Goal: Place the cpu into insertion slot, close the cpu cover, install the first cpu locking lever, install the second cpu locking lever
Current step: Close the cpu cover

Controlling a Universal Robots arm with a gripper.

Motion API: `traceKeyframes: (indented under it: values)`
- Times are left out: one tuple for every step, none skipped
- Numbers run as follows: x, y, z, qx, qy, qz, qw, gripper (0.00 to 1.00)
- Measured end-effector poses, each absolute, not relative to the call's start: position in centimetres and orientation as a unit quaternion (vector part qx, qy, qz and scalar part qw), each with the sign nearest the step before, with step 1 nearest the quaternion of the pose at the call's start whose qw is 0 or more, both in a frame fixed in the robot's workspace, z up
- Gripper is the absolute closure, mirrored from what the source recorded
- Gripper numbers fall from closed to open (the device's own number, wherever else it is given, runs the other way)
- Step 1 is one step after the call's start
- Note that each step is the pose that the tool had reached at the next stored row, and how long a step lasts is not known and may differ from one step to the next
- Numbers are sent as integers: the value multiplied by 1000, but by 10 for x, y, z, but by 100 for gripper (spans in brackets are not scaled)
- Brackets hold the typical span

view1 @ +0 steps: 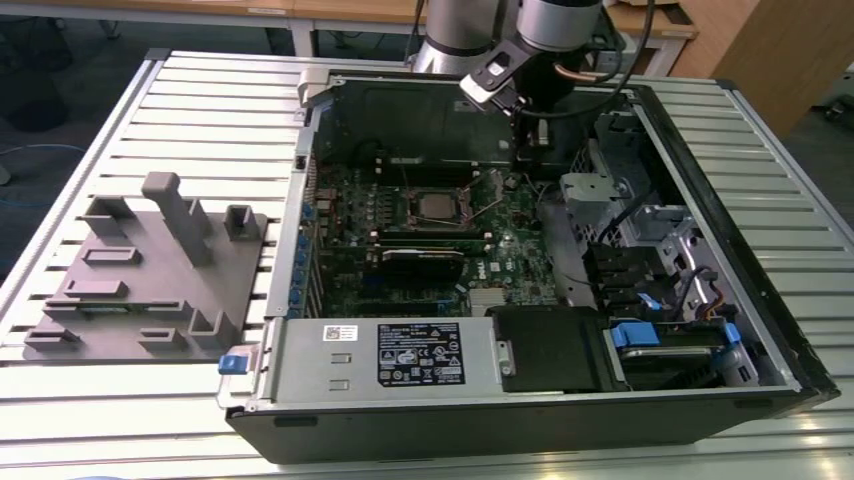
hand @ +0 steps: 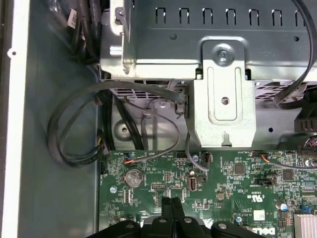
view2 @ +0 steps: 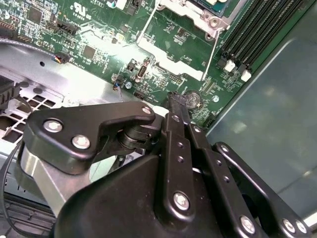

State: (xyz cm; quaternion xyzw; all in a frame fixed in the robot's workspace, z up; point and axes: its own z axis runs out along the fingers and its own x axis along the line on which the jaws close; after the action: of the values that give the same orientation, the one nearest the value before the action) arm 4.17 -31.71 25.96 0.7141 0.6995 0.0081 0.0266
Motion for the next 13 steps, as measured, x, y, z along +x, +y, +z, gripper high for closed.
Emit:
traceKeyframes:
  values:
    - [42,-317,259,714,699,8,27,90]
    - [42,-318,259,715,699,8,27,90]
    - [42,-318,258,715,698,7,27,90]
    - [42,-319,257,716,698,7,27,90]
    - [42,-319,257,716,698,7,27,90]
    - [42,-319,256,716,697,7,27,90]
    - [42,-320,255,717,697,7,28,90]
    - [42,-320,254,717,697,7,28,90]
    - [42,-320,254,717,696,7,28,90]
    - [42,-320,253,717,696,6,28,90]
    - [42,-321,252,718,696,6,28,90]
    - [42,-321,251,718,696,6,28,90]
    - [42,-321,251,718,696,6,29,90]
